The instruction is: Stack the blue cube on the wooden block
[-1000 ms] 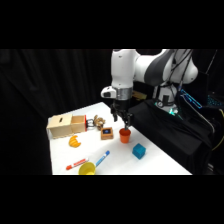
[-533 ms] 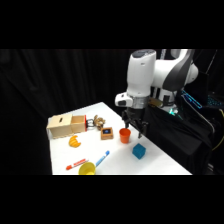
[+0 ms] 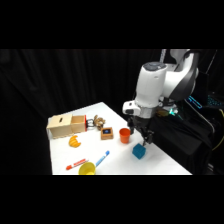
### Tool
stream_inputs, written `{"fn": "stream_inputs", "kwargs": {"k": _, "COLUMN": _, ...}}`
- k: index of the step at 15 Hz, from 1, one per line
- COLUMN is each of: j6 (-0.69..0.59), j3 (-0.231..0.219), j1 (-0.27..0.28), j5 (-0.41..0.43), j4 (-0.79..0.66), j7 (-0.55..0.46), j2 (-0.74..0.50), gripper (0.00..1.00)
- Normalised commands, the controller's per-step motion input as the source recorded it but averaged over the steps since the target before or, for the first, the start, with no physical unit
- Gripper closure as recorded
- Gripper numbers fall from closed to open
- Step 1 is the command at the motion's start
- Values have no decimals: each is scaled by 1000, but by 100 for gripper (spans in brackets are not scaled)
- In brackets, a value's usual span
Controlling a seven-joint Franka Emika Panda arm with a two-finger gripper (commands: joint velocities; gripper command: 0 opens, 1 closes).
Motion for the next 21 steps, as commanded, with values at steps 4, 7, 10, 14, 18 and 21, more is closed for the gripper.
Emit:
{"fn": "stream_inputs", "kwargs": {"k": 4, "j6": 281, "j3": -72, "j1": 122, "j5": -262, "j4": -74, "j7": 380, "j2": 130, "gripper": 0}}
{"fn": "stream_inputs", "kwargs": {"k": 7, "j6": 280, "j3": -132, "j1": 150, "j5": -186, "j4": -52, "j7": 269, "j2": 127, "gripper": 0}}
{"fn": "stream_inputs", "kwargs": {"k": 10, "j6": 325, "j3": -188, "j1": 153, "j5": -171, "j4": -40, "j7": 178, "j2": 133, "gripper": 0}}
{"fn": "stream_inputs", "kwargs": {"k": 14, "j6": 317, "j3": -247, "j1": 175, "j5": -191, "j4": -19, "j7": 115, "j2": 134, "gripper": 0}}
{"fn": "stream_inputs", "kwargs": {"k": 18, "j6": 265, "j3": -89, "j1": 66, "j5": -166, "j4": -2, "j7": 91, "j2": 131, "gripper": 0}}
{"fn": "stream_inputs", "kwargs": {"k": 21, "j6": 240, "j3": -58, "j1": 53, "j5": -104, "j4": 18, "j7": 44, "j2": 126, "gripper": 0}}
